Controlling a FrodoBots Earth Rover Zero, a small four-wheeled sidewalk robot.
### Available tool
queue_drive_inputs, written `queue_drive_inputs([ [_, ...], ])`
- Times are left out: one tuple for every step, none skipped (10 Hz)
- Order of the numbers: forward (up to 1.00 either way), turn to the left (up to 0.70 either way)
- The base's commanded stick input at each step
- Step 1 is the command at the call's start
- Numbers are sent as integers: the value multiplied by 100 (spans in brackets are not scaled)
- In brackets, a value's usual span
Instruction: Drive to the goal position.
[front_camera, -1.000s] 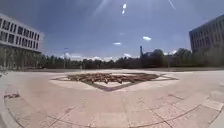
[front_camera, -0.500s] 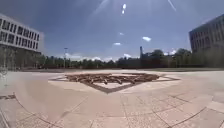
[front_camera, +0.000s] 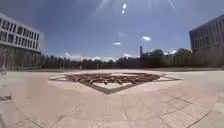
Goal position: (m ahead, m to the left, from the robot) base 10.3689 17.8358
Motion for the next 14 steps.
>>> queue_drive_inputs([
  [27,0],
  [27,0],
  [27,0],
  [27,0],
  [27,0],
  [27,0],
  [27,0],
  [27,0],
  [27,0],
  [27,0],
  [27,0],
  [27,0],
  [27,0],
  [27,0],
])
